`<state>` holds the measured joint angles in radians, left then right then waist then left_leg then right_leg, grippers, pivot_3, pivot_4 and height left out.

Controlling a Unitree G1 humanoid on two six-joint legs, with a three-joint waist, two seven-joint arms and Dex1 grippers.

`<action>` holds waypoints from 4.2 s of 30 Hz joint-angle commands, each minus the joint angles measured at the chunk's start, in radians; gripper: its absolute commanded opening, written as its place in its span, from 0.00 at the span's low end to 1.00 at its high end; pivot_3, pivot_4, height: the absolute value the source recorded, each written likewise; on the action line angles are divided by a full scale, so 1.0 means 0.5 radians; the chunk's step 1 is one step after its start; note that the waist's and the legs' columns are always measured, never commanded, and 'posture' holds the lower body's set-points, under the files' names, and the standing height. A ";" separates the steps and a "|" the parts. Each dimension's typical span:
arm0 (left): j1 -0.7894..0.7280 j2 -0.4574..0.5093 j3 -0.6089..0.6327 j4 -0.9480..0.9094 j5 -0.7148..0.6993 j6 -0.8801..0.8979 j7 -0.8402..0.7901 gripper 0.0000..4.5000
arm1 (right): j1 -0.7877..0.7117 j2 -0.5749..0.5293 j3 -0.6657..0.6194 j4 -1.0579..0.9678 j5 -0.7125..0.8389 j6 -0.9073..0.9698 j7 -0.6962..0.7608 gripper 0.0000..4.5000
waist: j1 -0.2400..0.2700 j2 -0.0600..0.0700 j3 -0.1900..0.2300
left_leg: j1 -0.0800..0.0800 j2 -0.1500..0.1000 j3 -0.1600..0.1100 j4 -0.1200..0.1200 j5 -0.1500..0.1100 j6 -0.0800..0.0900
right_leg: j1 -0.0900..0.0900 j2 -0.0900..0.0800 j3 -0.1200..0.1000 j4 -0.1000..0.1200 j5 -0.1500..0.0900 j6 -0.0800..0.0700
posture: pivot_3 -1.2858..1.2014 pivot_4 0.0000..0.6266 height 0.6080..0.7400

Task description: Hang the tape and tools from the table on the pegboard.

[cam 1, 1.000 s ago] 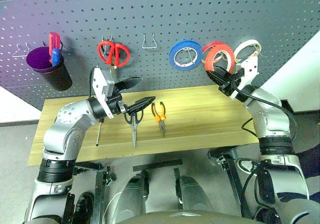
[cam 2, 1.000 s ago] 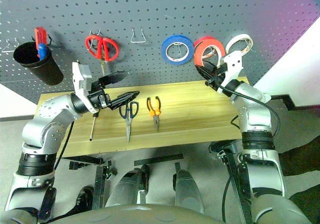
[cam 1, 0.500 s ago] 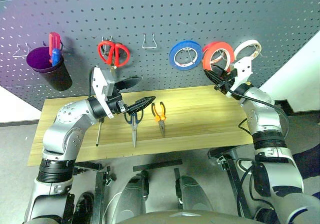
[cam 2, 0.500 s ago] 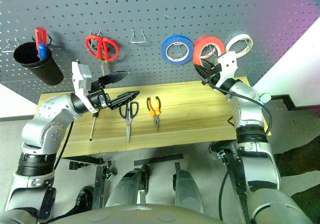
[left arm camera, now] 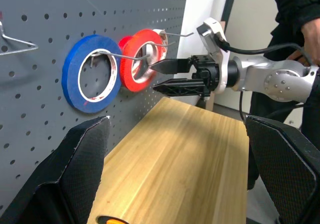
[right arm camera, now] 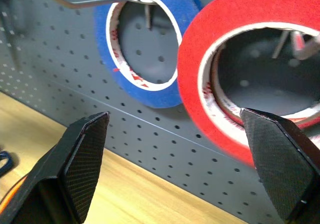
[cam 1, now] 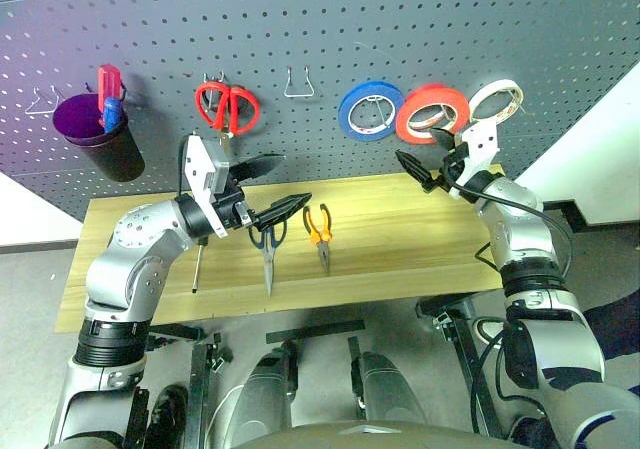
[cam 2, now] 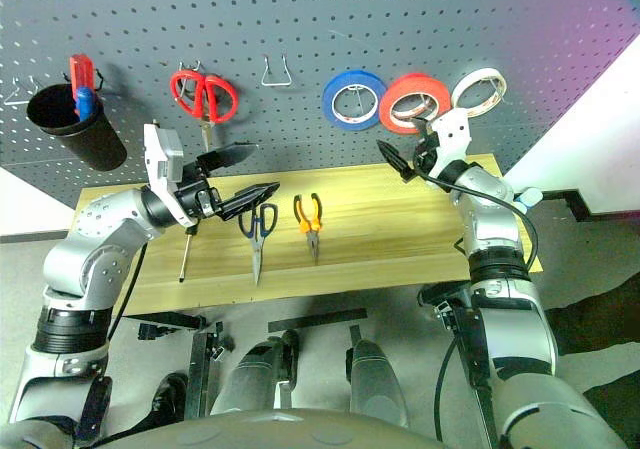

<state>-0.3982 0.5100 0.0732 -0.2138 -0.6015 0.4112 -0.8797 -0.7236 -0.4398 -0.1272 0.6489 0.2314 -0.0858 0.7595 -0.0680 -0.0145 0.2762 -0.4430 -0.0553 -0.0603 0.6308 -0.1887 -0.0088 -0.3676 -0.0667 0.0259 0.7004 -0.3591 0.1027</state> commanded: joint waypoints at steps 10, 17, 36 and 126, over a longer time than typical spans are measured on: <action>0.018 0.009 0.051 -0.033 -0.017 -0.045 -0.013 1.00 | 0.387 -0.113 -0.108 -0.880 0.363 0.574 0.107 0.99 | 0.000 0.000 0.000 | 0.000 0.000 -0.001 -0.001 -0.001 0.001 | 0.000 -0.001 0.000 0.000 0.000 0.000 | 0.49 0.33 1.00; 0.058 0.033 0.093 -0.005 0.002 -0.067 -0.001 1.00 | 0.476 -0.060 -0.087 -1.055 0.397 0.706 0.035 0.99 | -0.003 0.000 0.000 | 0.000 0.000 -0.001 0.000 -0.001 0.001 | 0.000 -0.001 0.000 0.000 0.000 0.000 | 0.49 0.33 1.00; 0.508 0.214 0.406 -0.376 -0.134 0.094 0.172 1.00 | 0.583 0.297 0.225 -1.115 0.265 0.748 -0.144 0.99 | 0.040 0.000 0.001 | 0.000 0.001 -0.002 -0.005 -0.002 0.002 | -0.002 -0.002 0.004 -0.001 0.000 -0.001 | 0.53 0.45 1.00; 1.022 0.370 0.660 -0.861 -0.461 0.288 0.432 1.00 | 0.233 1.151 0.483 -0.774 -0.239 1.831 -1.401 0.99 | 0.054 -0.007 0.101 | -0.009 0.000 0.003 -0.071 0.000 -0.002 | -0.028 -0.011 0.002 -0.042 -0.003 -0.011 | 0.57 0.59 1.00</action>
<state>0.1044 0.6865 0.3761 -0.6059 -0.8185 0.5614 -0.6678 -0.5885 0.1121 0.1104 0.2484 0.1192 0.8555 0.0645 -0.0408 -0.0178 0.3268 -0.4477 -0.0552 -0.0588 0.5950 -0.1888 -0.0098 -0.3818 -0.0723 0.0271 0.6796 -0.3607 0.0970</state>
